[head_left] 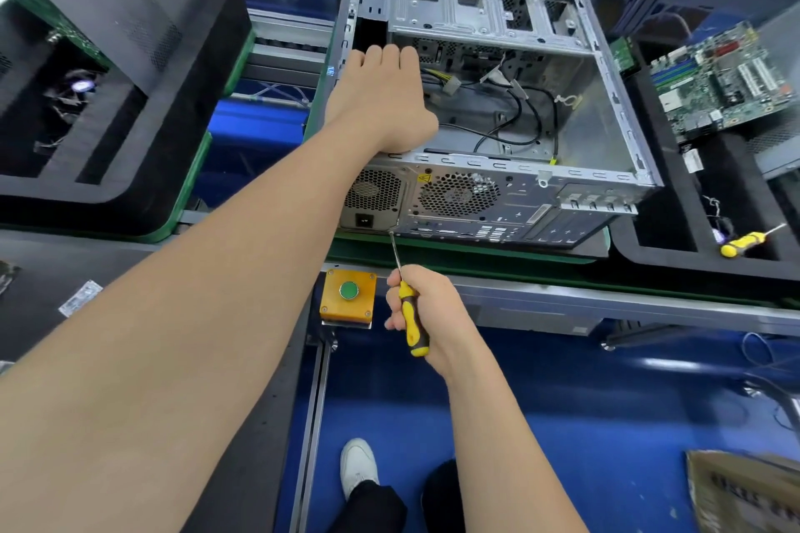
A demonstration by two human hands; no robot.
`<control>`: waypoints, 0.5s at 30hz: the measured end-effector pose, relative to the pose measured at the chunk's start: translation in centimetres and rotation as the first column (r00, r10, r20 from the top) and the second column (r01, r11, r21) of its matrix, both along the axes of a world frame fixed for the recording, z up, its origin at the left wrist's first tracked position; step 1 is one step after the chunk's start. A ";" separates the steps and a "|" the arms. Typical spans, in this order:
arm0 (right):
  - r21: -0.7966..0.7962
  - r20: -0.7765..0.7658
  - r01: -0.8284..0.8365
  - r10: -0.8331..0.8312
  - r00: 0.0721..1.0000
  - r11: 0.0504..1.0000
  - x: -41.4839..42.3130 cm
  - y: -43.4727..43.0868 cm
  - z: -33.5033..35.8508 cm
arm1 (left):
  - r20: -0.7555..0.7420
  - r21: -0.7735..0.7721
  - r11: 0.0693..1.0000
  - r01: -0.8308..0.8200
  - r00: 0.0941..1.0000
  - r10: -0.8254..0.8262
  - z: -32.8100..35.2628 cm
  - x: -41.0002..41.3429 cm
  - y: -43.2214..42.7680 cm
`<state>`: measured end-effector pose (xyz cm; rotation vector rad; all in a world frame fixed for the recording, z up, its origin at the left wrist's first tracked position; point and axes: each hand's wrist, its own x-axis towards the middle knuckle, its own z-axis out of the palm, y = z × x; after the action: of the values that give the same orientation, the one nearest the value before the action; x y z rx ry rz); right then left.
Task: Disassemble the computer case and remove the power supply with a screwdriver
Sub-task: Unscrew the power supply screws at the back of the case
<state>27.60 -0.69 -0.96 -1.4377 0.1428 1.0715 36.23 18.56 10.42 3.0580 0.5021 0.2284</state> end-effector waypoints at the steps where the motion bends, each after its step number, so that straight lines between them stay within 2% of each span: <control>1: 0.089 -0.052 -0.012 0.017 0.998 0.996 0.2 -0.5 -0.1 | 0.001 -0.001 1.000 0.001 1.000 -0.001 0.0 0.0 0.0; 5: 0.265 -0.265 0.013 0.060 0.962 0.964 0.3 -1.3 -0.7 | -0.004 -0.001 1.000 -0.005 1.000 0.005 0.1 -0.1 0.0; 7: 0.383 -0.449 0.138 0.054 0.892 0.913 0.1 -1.1 -1.2 | -0.007 -0.002 1.000 -0.003 1.000 0.003 0.1 -0.2 0.0; 10: 0.523 -0.671 0.379 0.095 0.735 0.763 -0.5 -0.7 -2.0 | -0.010 -0.002 1.000 0.002 1.000 -0.002 0.2 -0.2 -0.1; 12: 0.524 -0.705 0.447 0.075 0.705 0.725 -1.0 -0.4 -2.4 | -0.012 -0.003 1.000 0.002 1.000 -0.002 0.1 -0.3 -0.1; 14: 0.461 -0.614 0.385 -0.026 0.789 0.800 -1.3 0.0 -2.5 | -0.010 0.000 1.000 0.002 1.000 -0.002 0.1 -0.3 0.0; 15: 0.406 -0.511 0.321 -0.079 0.856 0.856 -1.4 0.1 -2.5 | -0.011 0.005 1.000 0.004 1.000 -0.004 0.1 -0.3 0.0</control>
<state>26.24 -0.55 -3.44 -0.6691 0.3539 1.1648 35.98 18.56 10.49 3.0668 0.4973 0.2134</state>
